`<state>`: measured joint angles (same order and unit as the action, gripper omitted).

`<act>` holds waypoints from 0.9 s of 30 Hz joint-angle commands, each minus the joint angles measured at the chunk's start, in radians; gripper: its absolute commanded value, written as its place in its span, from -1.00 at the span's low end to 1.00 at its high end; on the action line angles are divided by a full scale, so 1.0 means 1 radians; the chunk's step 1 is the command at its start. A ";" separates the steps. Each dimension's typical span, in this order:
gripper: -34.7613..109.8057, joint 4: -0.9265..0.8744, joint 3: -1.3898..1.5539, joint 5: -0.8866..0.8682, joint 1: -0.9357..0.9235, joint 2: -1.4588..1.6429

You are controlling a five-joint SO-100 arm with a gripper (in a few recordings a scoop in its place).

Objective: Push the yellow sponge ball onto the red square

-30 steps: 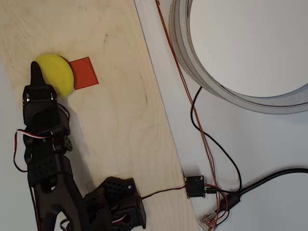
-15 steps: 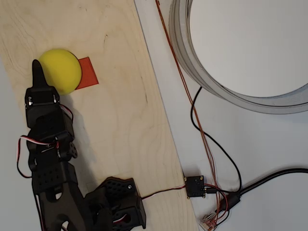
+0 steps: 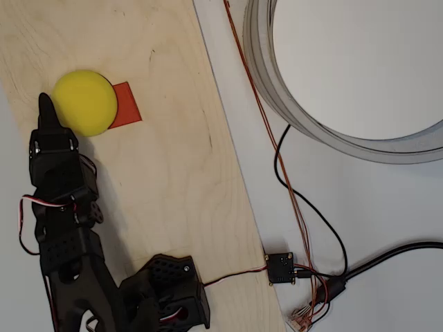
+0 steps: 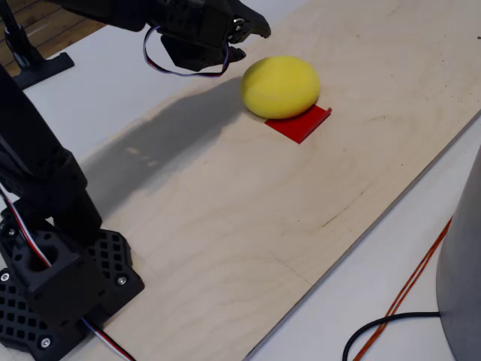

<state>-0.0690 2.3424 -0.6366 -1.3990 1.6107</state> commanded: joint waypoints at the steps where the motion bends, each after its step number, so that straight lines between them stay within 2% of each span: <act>1: -0.29 0.017 -0.012 -0.025 0.005 -0.020; 27: -0.29 0.066 -0.074 0.014 -0.132 -0.103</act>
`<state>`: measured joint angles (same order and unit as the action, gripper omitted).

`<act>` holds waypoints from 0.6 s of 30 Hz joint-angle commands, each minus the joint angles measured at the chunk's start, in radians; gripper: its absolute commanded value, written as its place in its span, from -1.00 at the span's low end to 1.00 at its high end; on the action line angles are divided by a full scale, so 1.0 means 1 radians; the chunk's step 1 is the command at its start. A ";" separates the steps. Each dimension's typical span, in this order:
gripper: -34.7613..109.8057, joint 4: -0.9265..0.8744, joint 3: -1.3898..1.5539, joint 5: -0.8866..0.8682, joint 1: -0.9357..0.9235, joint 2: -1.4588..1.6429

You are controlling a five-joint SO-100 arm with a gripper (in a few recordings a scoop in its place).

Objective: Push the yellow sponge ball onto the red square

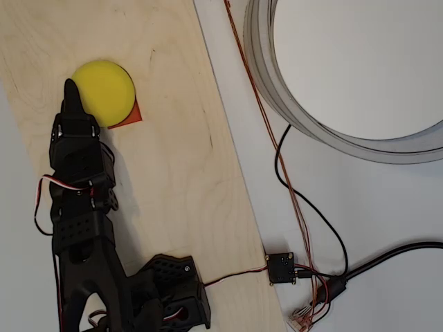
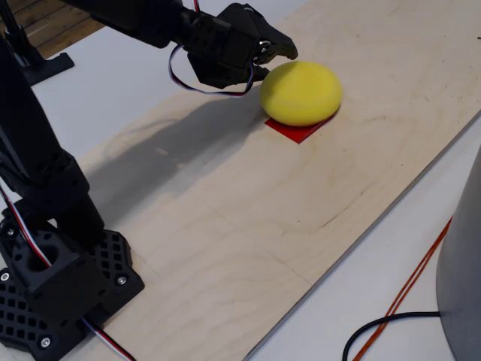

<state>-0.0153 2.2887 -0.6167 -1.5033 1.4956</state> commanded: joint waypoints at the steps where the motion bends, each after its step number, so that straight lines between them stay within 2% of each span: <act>1: -0.29 0.014 -0.020 -0.006 -0.031 0.012; 18: -0.29 0.028 -0.003 0.005 -0.064 0.021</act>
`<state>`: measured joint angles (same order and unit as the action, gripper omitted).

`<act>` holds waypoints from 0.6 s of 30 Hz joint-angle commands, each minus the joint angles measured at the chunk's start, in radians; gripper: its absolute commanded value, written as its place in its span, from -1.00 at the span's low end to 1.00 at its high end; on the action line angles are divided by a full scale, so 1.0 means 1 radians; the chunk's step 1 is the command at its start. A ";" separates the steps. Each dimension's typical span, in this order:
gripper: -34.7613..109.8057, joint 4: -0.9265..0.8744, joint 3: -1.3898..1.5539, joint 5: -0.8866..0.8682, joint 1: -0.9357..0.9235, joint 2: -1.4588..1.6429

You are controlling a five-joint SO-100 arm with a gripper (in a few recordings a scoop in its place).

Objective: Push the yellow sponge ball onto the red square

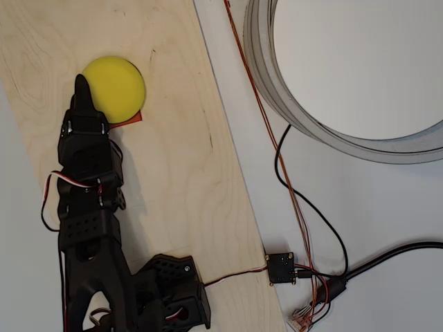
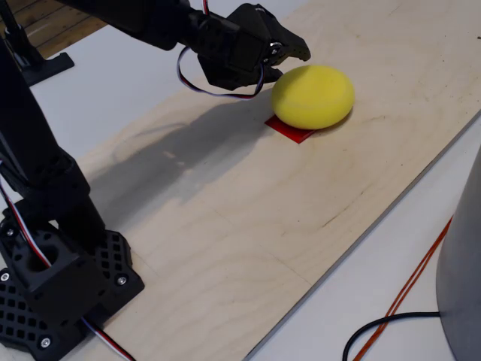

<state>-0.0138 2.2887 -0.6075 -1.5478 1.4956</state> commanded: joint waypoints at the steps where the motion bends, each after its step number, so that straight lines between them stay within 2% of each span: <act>1: -0.29 0.026 -0.002 -0.006 -0.020 0.021; 18: -0.28 0.026 0.133 -0.067 0.014 0.170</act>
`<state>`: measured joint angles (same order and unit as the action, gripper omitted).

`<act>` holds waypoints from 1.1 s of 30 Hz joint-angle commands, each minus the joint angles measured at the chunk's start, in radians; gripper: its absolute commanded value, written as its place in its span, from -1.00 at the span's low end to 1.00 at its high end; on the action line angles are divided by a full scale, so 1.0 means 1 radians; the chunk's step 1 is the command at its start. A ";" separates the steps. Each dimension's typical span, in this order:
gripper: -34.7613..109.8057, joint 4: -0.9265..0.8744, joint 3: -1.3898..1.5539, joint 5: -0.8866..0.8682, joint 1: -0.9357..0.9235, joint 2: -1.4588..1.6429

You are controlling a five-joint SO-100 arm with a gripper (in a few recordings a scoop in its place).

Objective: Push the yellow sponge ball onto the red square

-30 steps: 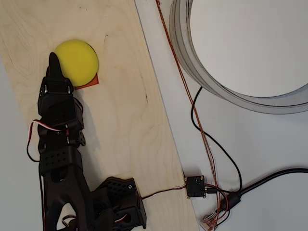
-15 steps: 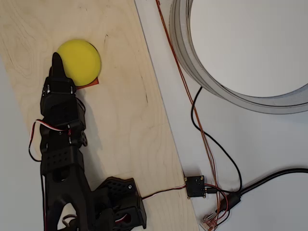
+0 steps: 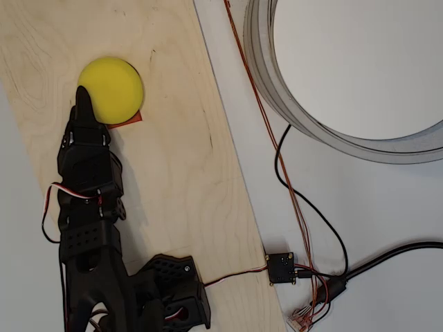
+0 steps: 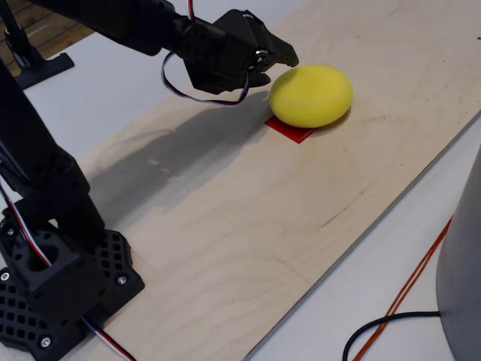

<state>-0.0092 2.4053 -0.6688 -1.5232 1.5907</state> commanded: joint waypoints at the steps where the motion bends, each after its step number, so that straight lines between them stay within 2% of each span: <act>1: -0.28 0.021 0.026 -0.002 -0.011 0.095; 8: -0.27 0.021 0.028 0.114 -0.031 0.219; 15: -0.27 0.021 -0.146 0.273 -0.126 0.117; 26: -0.28 0.023 -0.388 0.230 -0.155 -0.176; 33: -0.28 0.031 -0.439 0.178 -0.153 -0.272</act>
<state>0.0000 1.9926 -0.4587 -1.6720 1.3131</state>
